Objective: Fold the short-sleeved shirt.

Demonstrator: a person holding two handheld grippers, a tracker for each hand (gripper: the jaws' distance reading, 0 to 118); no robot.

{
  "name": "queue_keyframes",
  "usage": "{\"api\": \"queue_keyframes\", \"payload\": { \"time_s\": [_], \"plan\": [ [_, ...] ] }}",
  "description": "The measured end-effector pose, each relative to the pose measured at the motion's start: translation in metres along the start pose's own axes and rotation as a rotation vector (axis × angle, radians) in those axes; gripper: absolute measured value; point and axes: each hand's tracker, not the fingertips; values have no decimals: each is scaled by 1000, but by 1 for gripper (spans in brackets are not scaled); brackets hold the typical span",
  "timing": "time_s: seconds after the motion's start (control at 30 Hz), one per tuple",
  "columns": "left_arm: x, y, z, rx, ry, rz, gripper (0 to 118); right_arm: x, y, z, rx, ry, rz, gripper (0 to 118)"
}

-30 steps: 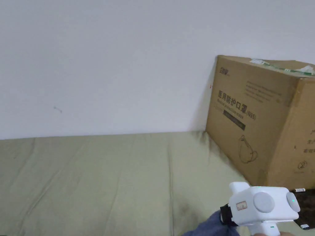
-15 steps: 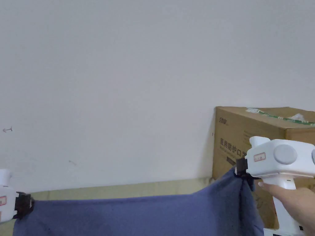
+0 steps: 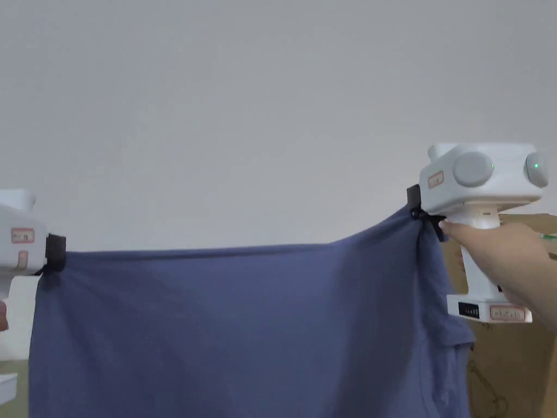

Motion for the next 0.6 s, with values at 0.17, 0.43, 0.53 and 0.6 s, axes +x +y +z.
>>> {"api": "queue_keyframes", "payload": {
  "time_s": [0.17, 0.43, 0.53, 0.6],
  "plan": [
    [4, 19, -28, 78, 31, -1, 0, -14, 29, -17, 101, -49, 19, 1],
    [12, -23, -71, 28, 66, -29, 0, -30, -24, -52, 94, -75, 67, 1],
    [11, -84, -78, -81, 57, 44, 0, -25, -110, -69, -72, -75, 41, 1],
    [11, -137, -77, -180, 38, 93, 0, -18, -183, -77, -236, -10, 22, 1]
  ]
}}
